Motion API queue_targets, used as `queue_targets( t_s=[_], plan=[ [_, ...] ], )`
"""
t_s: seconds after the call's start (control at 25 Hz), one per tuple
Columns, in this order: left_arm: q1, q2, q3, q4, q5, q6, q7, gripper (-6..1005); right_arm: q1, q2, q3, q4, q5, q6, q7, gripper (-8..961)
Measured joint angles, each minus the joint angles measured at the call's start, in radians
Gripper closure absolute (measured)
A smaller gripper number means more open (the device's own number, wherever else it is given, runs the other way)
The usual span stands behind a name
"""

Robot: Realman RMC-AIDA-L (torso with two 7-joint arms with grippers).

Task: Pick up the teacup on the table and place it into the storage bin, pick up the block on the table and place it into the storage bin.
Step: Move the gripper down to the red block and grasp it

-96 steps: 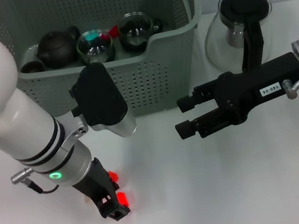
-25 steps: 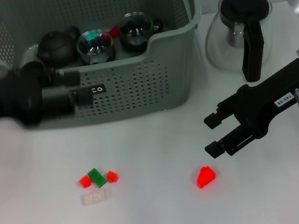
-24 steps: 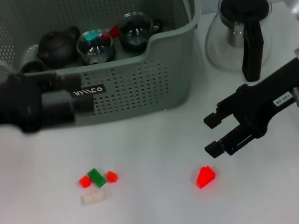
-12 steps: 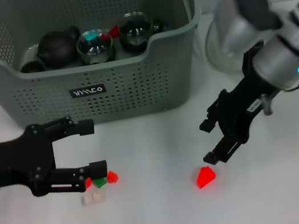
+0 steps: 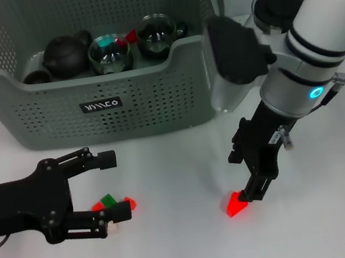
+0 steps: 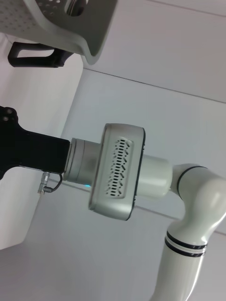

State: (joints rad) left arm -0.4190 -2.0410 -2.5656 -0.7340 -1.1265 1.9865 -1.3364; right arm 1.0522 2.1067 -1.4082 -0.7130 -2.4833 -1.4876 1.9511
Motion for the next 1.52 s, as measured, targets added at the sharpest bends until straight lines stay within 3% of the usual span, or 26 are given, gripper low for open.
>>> queue_targets(
  t_s=[0.4,0.8,1.52],
  plan=[
    [-0.002,0.004,0.007,0.003,0.098,-0.073,0.002,47,0.012,0.003,-0.135,0.0,0.046,0.05,0.032,130],
    [-0.006,-0.006,0.022,0.043,0.192,-0.192,0.005,47,0.009,0.004,-0.25,0.0,0.12,0.096,0.057,129],
    [-0.007,-0.013,0.024,0.065,0.194,-0.184,0.008,48,0.008,0.006,-0.414,0.0,0.123,0.172,0.067,132]
  ],
)
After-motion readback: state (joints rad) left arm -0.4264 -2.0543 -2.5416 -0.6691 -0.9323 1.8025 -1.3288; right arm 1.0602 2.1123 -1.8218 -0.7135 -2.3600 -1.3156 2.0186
